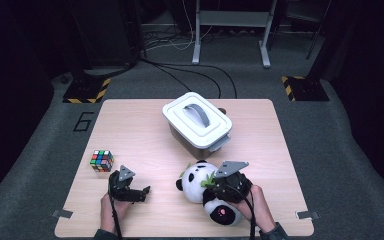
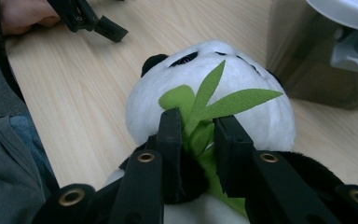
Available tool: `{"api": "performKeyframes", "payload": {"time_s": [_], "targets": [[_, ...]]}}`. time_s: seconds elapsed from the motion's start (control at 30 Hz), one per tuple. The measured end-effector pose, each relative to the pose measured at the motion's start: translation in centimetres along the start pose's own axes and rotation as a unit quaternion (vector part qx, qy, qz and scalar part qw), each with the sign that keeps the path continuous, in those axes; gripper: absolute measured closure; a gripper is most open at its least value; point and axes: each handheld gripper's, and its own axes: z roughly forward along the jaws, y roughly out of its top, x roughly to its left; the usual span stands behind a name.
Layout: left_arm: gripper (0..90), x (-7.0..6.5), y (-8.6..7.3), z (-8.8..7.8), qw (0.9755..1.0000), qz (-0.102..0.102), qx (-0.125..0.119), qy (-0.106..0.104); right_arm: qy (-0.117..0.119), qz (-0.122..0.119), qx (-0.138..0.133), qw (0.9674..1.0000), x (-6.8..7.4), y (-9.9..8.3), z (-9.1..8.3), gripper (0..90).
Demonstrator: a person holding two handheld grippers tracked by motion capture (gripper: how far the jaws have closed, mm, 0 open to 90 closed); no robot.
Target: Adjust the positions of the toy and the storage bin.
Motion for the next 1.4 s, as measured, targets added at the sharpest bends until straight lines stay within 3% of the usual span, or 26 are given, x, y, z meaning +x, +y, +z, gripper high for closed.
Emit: {"api": "performKeyframes", "payload": {"time_s": [0.77,0.97,1.17,1.23,1.3,1.4], "targets": [[0.0,0.0,0.0,0.0,1.0000,0.002,-0.001,0.000,0.014,-0.036,-0.005,0.9992,1.5,4.4,3.8,73.3],[0.0,0.0,0.0,0.0,1.0000,0.000,0.001,-0.001,0.015,-0.043,0.013,0.9989,2.1,4.6,5.6,72.4],[0.0,0.0,0.0,0.0,1.0000,0.001,-0.001,0.000,0.022,-0.045,0.011,0.9987,2.2,4.5,5.5,64.7],[0.0,0.0,0.0,0.0,1.0000,0.001,-0.001,0.000,0.022,-0.034,0.007,0.9992,2.2,4.5,5.4,58.8],[0.0,0.0,0.0,0.0,1.0000,0.001,-0.001,0.000,0.023,-0.043,0.011,0.9988,2.1,4.5,5.2,54.6],[0.0,0.0,0.0,0.0,1.0000,0.001,-0.001,0.000,0.026,-0.037,0.010,0.9989,2.1,4.4,4.9,44.0]]}}
